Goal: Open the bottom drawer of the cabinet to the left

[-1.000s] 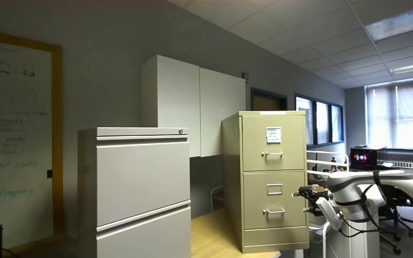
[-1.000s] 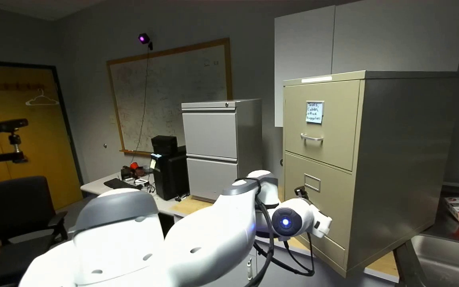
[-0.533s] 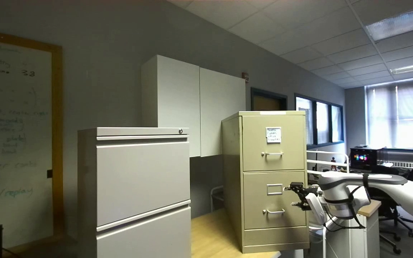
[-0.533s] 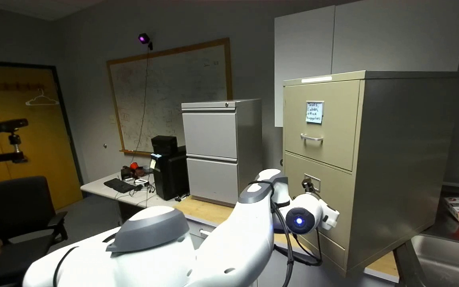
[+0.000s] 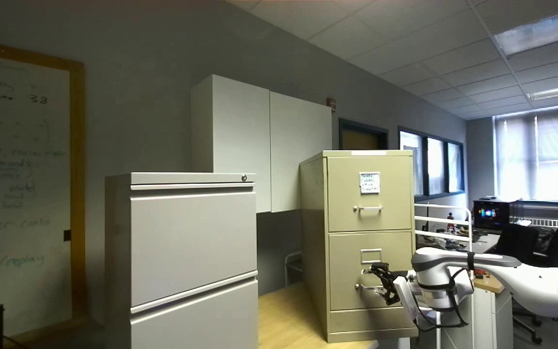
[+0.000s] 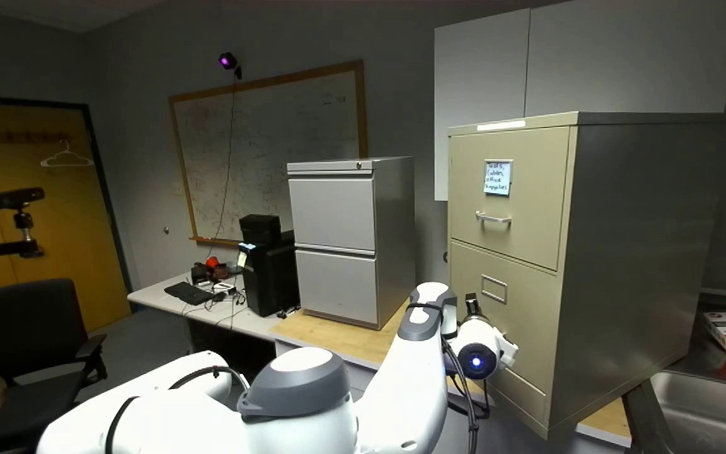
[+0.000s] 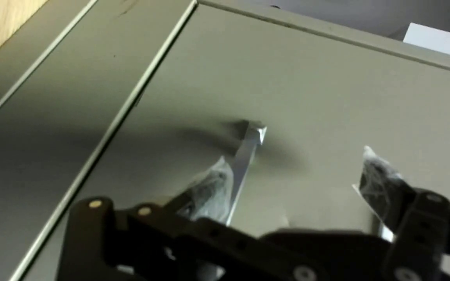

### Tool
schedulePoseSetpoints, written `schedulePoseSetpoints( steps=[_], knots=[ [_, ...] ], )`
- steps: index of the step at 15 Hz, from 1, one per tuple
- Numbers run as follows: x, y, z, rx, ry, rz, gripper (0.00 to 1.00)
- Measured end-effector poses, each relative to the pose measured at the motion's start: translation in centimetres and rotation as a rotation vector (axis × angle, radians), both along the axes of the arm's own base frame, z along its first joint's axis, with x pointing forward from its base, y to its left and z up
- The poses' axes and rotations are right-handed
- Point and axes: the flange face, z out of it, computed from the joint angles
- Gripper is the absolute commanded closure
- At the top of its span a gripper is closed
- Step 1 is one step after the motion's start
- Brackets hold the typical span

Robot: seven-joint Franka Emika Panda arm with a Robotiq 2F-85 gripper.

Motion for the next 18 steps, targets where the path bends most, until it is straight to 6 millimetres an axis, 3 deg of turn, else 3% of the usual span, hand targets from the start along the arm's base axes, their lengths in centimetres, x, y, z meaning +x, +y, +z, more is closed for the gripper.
schedulePoseSetpoints(
  steps=[4,9,12,16,17,18],
  knots=[
    [-0.3,-1.4,-2.0,0.024,0.024,0.005,0.00],
    [-2.1,-3.7,-3.7,0.036,0.053,-0.029,0.00],
    [-2.4,-4.5,-4.0,0.054,0.064,-0.038,0.00],
    [-1.4,-5.2,-3.4,0.076,0.066,-0.035,0.00],
    [-1.1,-5.4,-3.3,0.080,0.066,-0.034,0.25],
    [-0.8,-5.5,-3.1,0.082,0.067,-0.027,0.27]
  ],
)
